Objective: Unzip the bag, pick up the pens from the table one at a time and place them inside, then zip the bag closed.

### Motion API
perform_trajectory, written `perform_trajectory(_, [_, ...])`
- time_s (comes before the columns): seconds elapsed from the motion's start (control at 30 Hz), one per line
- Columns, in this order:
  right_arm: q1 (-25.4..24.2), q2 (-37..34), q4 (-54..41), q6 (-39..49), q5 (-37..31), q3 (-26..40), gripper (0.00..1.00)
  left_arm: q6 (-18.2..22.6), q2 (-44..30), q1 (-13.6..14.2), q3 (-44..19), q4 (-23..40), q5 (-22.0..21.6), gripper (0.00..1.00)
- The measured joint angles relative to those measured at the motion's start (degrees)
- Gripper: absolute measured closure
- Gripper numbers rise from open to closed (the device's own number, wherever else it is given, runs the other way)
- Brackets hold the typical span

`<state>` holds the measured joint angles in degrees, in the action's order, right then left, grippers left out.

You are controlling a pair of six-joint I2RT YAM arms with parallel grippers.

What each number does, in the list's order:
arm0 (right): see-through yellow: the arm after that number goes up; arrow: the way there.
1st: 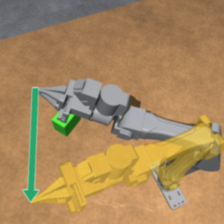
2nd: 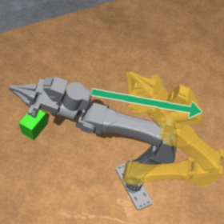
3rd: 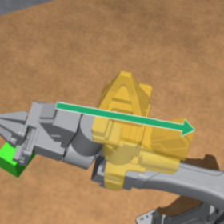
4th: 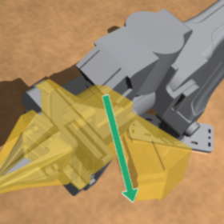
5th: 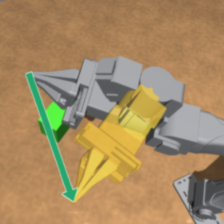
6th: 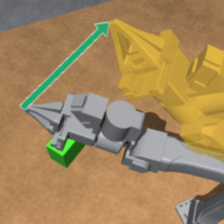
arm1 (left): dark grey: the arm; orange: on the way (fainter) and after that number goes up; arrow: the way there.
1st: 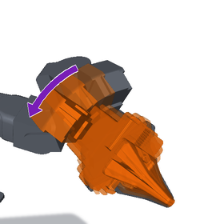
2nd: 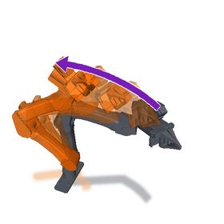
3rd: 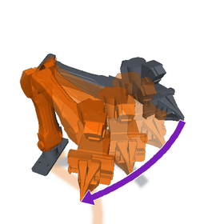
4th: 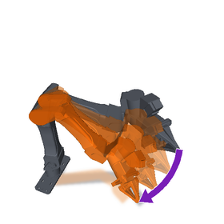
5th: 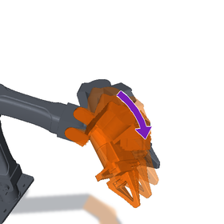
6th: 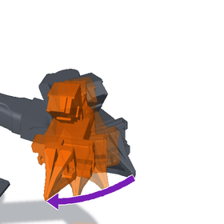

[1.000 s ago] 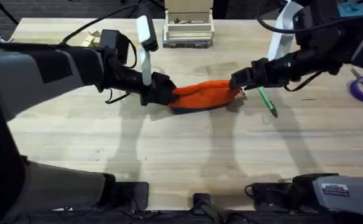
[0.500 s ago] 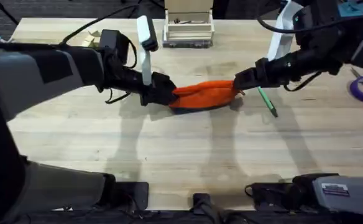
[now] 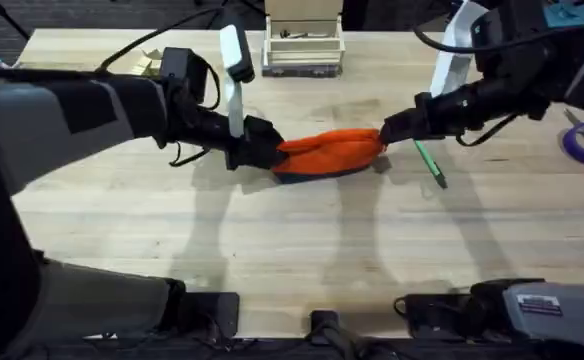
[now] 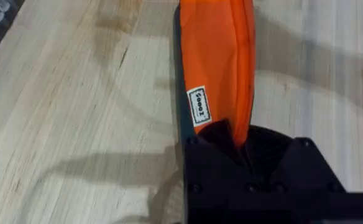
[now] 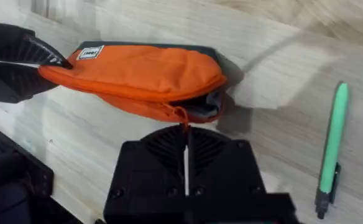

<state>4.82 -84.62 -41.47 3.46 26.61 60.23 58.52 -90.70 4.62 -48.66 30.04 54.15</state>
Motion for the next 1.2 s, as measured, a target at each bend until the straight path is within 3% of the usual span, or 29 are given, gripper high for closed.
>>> perform_trajectory(0.57, [1.7, 5.9, 0.2, 0.0, 0.9, 0.1, 0.97, 0.0, 0.0, 0.0, 0.0, 0.0, 0.0, 0.958])
perform_trajectory(0.6, [4.5, 5.9, 0.6, 0.0, 0.8, 0.1, 0.97, 0.0, 0.0, 0.0, 0.0, 0.0, 0.0, 0.959])
perform_trajectory(1.2, [21.2, 5.9, 11.8, -4.7, -1.1, 0.1, 0.97, 0.0, 0.0, 0.0, 0.0, 0.2, 0.0, 0.958])
